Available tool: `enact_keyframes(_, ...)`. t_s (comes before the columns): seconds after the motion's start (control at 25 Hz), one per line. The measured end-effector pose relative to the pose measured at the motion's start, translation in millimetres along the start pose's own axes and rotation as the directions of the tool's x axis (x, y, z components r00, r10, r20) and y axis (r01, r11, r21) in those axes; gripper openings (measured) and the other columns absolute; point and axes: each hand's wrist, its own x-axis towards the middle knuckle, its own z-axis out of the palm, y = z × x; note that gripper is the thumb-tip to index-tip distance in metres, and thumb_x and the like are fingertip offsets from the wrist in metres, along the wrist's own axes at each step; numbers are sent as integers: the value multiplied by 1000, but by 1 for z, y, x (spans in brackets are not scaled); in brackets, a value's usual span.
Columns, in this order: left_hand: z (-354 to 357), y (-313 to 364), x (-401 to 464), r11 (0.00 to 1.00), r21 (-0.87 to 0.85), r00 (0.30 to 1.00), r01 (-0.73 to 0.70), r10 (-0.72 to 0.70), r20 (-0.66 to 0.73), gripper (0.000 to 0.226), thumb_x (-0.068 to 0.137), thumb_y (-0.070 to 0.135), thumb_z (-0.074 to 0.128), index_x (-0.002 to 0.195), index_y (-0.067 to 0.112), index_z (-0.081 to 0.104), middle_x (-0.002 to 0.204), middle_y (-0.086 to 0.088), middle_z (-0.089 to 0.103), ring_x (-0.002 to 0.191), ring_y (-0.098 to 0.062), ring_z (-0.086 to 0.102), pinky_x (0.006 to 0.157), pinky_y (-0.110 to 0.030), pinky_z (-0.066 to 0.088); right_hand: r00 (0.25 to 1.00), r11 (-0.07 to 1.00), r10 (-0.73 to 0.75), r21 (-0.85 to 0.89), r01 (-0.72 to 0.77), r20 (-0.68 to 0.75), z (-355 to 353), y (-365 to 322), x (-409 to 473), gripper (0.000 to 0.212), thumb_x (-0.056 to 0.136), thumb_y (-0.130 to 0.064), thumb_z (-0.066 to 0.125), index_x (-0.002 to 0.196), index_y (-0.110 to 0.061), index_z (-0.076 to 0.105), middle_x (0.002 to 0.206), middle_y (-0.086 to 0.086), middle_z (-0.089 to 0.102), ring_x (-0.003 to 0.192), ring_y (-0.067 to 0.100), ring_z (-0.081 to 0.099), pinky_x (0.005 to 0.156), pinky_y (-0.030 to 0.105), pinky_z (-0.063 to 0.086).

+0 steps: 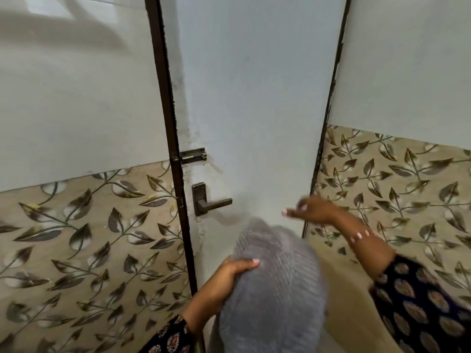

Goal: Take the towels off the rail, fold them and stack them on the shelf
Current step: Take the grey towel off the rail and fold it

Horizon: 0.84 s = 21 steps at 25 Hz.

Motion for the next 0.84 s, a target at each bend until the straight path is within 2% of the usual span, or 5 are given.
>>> enact_keyframes(0.08, -6, -6, -3, 996, -75, 998, 54, -56, -34, 20, 74, 15, 56, 80, 5, 73, 76, -9, 75, 66, -19, 71, 56, -22, 55, 871, 938, 51, 276, -210, 489, 52, 27, -22, 101, 52, -82, 52, 122, -9, 56, 131, 18, 55, 115, 33, 57, 83, 39, 52)
enact_keyframes(0.16, -8, -14, -8, 988, -106, 991, 114, -120, -57, 26, 67, 20, 57, 78, 4, 74, 76, -12, 75, 65, -22, 71, 55, -23, 55, 759, 762, -27, 505, -406, 651, 97, 41, -46, 102, 42, -87, 56, 120, -21, 57, 131, 11, 57, 118, 30, 55, 88, 42, 51)
enact_keyframes(0.36, -8, -9, -28, 988, -132, 986, 78, -96, -135, 32, 68, 20, 57, 92, 2, 67, 73, -11, 75, 65, -23, 71, 52, -24, 54, 853, 271, 20, 818, -507, 522, 142, 33, -83, 82, 55, -77, 41, 101, -16, 69, 90, 8, 75, 94, 24, 64, 80, 38, 51)
enact_keyframes(0.48, -17, 5, -40, 989, -141, 983, 42, -65, -169, 38, 67, 23, 58, 98, 3, 65, 80, -11, 74, 80, -27, 68, 69, -33, 51, 905, 24, -128, 914, -406, 406, 146, 12, -100, 89, 41, -79, 59, 99, -13, 73, 99, 14, 74, 91, 26, 70, 72, 38, 55)
enact_keyframes(0.84, -48, 33, -98, 964, 256, 935, 70, 26, -354, 19, 84, 33, 57, 94, 17, 58, 95, -4, 68, 89, -19, 65, 82, -33, 52, 949, 4, -269, 985, -172, 167, 139, -50, -85, 73, 25, -27, 93, 92, -3, 72, 86, 15, 75, 73, 26, 72, 60, 30, 57)
